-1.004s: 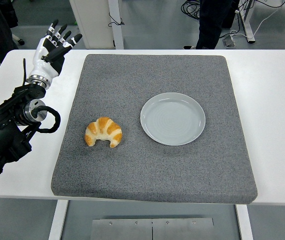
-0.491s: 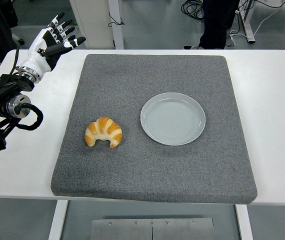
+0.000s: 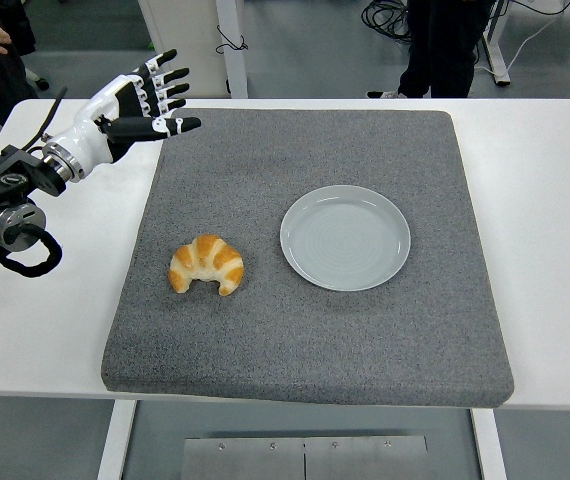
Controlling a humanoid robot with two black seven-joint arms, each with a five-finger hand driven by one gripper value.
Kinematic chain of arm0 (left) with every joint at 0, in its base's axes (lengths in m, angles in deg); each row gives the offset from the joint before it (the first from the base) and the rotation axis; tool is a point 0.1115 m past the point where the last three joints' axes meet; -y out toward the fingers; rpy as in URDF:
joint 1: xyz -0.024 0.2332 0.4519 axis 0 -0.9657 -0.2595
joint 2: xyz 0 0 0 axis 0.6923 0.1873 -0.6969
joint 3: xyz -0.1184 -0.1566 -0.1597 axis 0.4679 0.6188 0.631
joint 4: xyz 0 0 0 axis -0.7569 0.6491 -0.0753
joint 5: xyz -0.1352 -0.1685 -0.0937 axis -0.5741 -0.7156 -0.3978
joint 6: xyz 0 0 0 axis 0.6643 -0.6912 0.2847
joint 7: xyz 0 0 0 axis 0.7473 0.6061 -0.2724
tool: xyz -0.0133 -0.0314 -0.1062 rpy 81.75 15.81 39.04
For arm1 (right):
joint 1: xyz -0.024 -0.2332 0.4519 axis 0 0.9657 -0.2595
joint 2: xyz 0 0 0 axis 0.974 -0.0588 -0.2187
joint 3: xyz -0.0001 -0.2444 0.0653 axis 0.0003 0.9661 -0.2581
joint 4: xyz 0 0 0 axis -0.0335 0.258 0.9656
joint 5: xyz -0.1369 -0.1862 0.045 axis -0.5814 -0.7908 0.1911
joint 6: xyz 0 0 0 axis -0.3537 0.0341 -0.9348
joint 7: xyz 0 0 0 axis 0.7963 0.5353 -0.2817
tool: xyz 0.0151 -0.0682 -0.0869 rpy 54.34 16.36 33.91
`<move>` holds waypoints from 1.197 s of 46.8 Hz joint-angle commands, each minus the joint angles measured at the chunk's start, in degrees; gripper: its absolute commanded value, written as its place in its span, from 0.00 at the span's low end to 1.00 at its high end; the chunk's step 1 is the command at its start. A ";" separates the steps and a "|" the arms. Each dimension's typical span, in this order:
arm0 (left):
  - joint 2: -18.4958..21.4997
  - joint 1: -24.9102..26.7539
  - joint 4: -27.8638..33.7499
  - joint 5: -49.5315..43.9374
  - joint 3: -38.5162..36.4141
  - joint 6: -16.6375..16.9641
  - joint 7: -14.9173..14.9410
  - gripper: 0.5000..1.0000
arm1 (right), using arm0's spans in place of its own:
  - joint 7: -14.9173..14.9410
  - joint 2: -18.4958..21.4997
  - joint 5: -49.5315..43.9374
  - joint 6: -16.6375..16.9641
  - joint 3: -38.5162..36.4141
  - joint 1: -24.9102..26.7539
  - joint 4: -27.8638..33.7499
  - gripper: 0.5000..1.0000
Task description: Place the bread on the plate
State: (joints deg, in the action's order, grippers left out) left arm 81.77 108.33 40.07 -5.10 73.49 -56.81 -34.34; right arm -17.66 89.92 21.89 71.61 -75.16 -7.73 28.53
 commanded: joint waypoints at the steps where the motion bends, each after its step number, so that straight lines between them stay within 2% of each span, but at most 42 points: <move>1: 1.65 0.88 2.00 4.02 -0.81 0.01 0.07 0.94 | 0.00 0.00 0.00 -0.04 -0.01 0.00 0.00 1.00; 5: 2.79 1.41 4.38 8.68 -0.99 0.01 0.94 0.94 | 0.00 0.00 0.00 -0.04 -0.01 0.00 0.00 1.00; 11: 4.63 1.94 8.07 15.28 -1.08 0.01 4.81 0.94 | 0.00 0.00 0.00 -0.04 -0.01 0.00 0.00 1.00; 30: 11.58 2.02 17.65 31.89 -1.08 0.36 11.23 0.94 | 0.00 0.00 0.00 0.05 -0.01 0.00 0.00 1.00; 37: 14.13 2.02 20.73 37.60 -1.08 0.36 11.67 0.94 | 0.00 0.00 0.00 -0.04 -0.01 0.00 0.00 1.00; 56: 14.48 1.94 23.80 46.66 -2.48 0.54 11.76 0.95 | 0.00 0.00 0.00 -0.04 -0.01 0.00 0.00 1.00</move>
State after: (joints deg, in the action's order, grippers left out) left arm 96.28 110.28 62.82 40.65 71.06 -56.37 -22.66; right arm -17.67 89.92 21.89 71.63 -75.17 -7.72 28.52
